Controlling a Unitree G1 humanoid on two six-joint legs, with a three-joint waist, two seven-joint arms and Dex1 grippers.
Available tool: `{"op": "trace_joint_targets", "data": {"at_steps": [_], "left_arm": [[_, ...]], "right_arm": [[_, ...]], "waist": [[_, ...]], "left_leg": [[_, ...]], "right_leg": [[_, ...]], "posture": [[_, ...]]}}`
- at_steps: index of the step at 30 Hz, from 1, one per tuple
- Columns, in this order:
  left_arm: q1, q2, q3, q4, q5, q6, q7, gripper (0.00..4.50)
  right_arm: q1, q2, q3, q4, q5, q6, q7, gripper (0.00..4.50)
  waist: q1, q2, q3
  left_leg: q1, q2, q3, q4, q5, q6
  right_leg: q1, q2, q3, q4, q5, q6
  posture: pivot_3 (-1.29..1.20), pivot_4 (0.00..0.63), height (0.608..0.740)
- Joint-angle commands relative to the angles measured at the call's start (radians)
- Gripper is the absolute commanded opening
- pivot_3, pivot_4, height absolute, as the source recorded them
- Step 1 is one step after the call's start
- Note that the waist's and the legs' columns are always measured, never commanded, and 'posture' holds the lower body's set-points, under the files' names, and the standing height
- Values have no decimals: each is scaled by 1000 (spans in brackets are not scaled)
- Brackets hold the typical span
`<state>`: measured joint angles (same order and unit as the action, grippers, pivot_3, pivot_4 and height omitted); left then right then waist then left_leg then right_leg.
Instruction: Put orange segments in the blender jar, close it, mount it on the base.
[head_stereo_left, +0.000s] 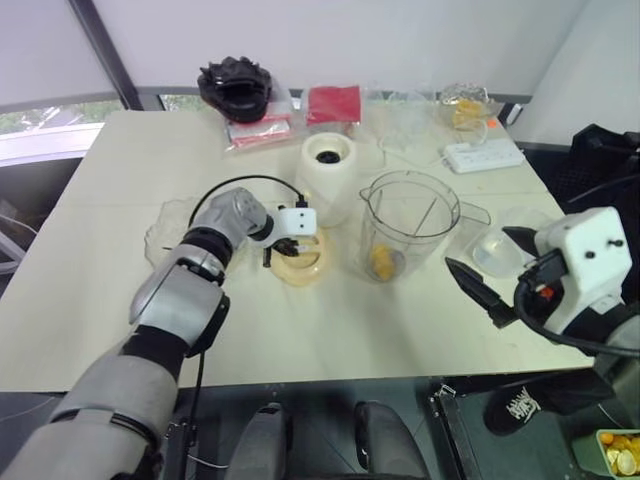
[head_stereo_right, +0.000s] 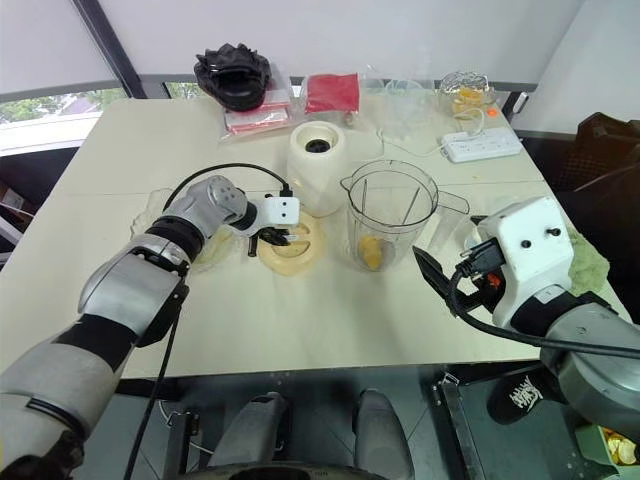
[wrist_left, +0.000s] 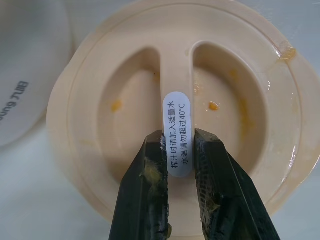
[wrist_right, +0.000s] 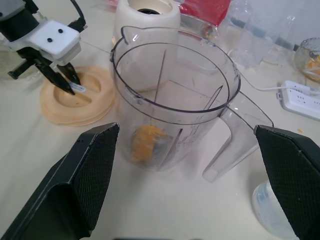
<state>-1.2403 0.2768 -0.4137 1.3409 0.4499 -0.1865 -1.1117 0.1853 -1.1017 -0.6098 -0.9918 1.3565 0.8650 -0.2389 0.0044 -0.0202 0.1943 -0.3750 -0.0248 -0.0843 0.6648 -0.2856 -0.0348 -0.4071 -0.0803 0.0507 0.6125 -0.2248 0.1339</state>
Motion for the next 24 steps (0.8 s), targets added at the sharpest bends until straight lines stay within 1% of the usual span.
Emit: {"op": "trace_joint_targets", "data": {"at_steps": [1, 4, 9, 12, 15, 18, 24], "left_arm": [[-6, 12, -4, 22, 12, -1, -92, 261], [-27, 25, -7, 17, 12, -21, -177, 261], [-54, 28, 0, 6, 8, -59, -212, 261], [-68, 27, 29, 1, -21, -61, -231, 261], [-75, 36, 58, -5, -47, -58, -238, 261], [-82, 46, 78, -11, -62, -64, -271, 261], [-94, 65, 101, -27, -88, -90, -331, 261]], "right_arm": [[-36, -2, 17, 19, -27, -29, 7, 4500], [-76, 0, 44, 45, -42, -30, 10, 4500], [-121, 0, 65, 87, -56, -18, 30, 4500], [-152, 5, 92, 126, -99, -16, 40, 4500], [-160, 33, 118, 149, -161, -16, 44, 4500], [-136, 75, 128, 145, -214, -11, 42, 4500], [-77, 173, 126, 126, -292, -8, 27, 4500]], "waist": [[0, 0, 0], [0, 0, 0], [4, 0, 1], [7, 0, 1], [7, -1, 1], [7, 0, 1], [7, 0, 1]], "left_leg": [[0, 0, 0, 0, 0, 0], [-2, 0, 0, 0, 0, 1], [-4, 0, 0, 0, -1, 1], [-5, 0, 0, 0, -1, 1], [-11, 0, 0, 1, -1, 1], [-16, -1, 0, 2, 0, 1], [-16, -1, 0, 1, -1, 1]], "right_leg": [[0, 0, 0, 0, 0, 0], [-2, 0, 0, 0, 0, 0], [-4, 0, 0, 0, 0, 0], [-5, 0, 0, 0, 0, 0], [-10, 0, 0, 1, 0, 0], [-17, 0, 0, 3, 0, 0], [-18, 0, 0, 4, 1, 1]], "posture": [[0, 150, 740], [0, 150, 740], [0, 150, 740], [0, 150, 740], [0, 150, 740], [0, 150, 740], [0, 150, 740]]}}
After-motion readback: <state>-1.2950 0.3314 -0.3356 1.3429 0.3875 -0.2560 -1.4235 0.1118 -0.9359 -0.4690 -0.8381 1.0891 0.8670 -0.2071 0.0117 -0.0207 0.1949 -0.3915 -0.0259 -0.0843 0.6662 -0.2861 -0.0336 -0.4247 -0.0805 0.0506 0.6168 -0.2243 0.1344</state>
